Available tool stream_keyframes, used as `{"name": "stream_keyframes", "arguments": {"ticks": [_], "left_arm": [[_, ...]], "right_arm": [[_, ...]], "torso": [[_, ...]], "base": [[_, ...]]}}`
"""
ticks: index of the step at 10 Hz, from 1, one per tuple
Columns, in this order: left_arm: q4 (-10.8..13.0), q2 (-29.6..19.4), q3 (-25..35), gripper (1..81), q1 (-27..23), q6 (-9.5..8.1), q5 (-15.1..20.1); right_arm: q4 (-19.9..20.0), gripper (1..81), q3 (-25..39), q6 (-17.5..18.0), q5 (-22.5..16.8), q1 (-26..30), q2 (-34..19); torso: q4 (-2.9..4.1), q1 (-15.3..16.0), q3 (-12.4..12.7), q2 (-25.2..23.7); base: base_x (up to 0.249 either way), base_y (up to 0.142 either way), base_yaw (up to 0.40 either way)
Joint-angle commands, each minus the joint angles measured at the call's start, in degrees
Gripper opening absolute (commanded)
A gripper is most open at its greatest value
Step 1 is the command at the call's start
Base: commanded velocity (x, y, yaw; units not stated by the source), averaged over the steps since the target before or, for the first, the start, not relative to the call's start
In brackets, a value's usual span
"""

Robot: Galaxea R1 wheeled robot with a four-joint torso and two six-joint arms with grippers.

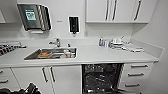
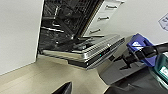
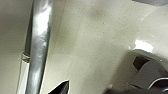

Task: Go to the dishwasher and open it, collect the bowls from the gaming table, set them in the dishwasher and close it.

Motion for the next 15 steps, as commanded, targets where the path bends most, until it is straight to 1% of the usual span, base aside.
{"name": "stream_keyframes", "arguments": {"ticks": [1,2,3,4,5,6,7,8,9,10,11,13,14,15], "left_arm": [[-0.02,0.27,-1.87,81.1,-1.67,0.73,0.34],[1.46,1.41,-3.97,81.1,1.31,0.73,0.17],[2.78,2.63,-6.33,81.1,5.34,0.73,-0.26],[4.79,4.04,-9.06,81.1,9.49,0.73,-2.89],[6.83,5.64,-11.45,81.1,14.47,0.73,-5.55],[9.19,8.68,-15.54,81.1,19.48,0.73,-8.25],[10.87,12.38,-21.08,81.1,24.94,0.73,-10.36],[12.11,16.08,-27.16,81.1,30.3,0.64,-13.79],[12.55,19.15,-32.42,81.1,34.27,0.73,-17.13],[12.63,21.63,-36.15,81.1,37.26,0.73,-18.91],[12.55,23.64,-38.69,81.1,39.73,0.65,-19.69],[11.58,26.02,-41.14,81.1,43.07,-0.05,-19.52],[11.67,27.16,-43.24,81.1,44.56,-0.06,-19.69],[11.67,27.7,-44.32,81.1,45.27,-0.06,-19.78]], "right_arm": [[-9.33,81.1,6.25,-2.09,3.85,4.66,-6.13],[-12.75,81.1,6.6,-6.11,7.42,3.35,-7.01],[-14.51,81.1,5.9,-10.06,11.11,1.59,-7.18],[-15.65,81.1,4.58,-14.36,13.67,-0.34,-7.01],[-16.81,81.1,3.43,-18.18,15.18,-2.37,-6.83],[-18.03,81.1,2.13,-20.97,17.1,-4.29,-6.57],[-19.78,81.1,0.55,-22.65,19.47,-6.14,-5.78],[-22.68,81.1,-1.57,-23.97,21.24,-7.99,-4.64],[-25.75,81.1,-4.37,-24.24,23.08,-9.93,-3.24],[-27.62,81.1,-7.02,-24.33,25.03,-11.33,-1.91],[-30.23,81.1,-9.38,-24.42,27.04,-12.56,-0.51],[-32.7,81.1,-12.03,-24.42,29.41,-13.8,0.64],[-34.19,81.1,-12.91,-24.42,30.64,-14.33,0.99],[-35.0,81.1,-13.62,-24.42,31.8,-15.03,1.08]], "torso": [[0.0,0.0,0.0,0.0],[0.0,0.0,0.0,0.0],[0.0,0.0,0.0,0.0],[0.0,0.0,0.0,0.0],[0.0,0.0,0.0,0.0],[0.0,0.0,0.0,0.0],[0.0,0.0,0.0,0.0],[0.0,0.0,0.0,0.0],[0.0,0.0,0.0,-0.02],[0.0,0.0,0.0,-0.02],[0.0,0.0,0.0,-0.02],[0.0,0.0,0.0,-0.02],[0.0,0.0,0.0,-0.02],[0.0,-3.69,0.0,5.71]], "base": [[0.0,0.0,0.0],[0.0,0.0,0.0],[0.0,0.0,0.0],[0.0,0.0,0.0],[0.0,0.0,0.0],[0.0,0.0,0.0],[0.0,0.0,0.0],[0.0,0.0,0.0],[0.0,0.0,0.0],[0.0,0.0,0.0],[0.0,0.0,0.0],[0.0,0.0,0.0],[0.0,0.0,0.0],[0.0,0.0,0.0]]}}
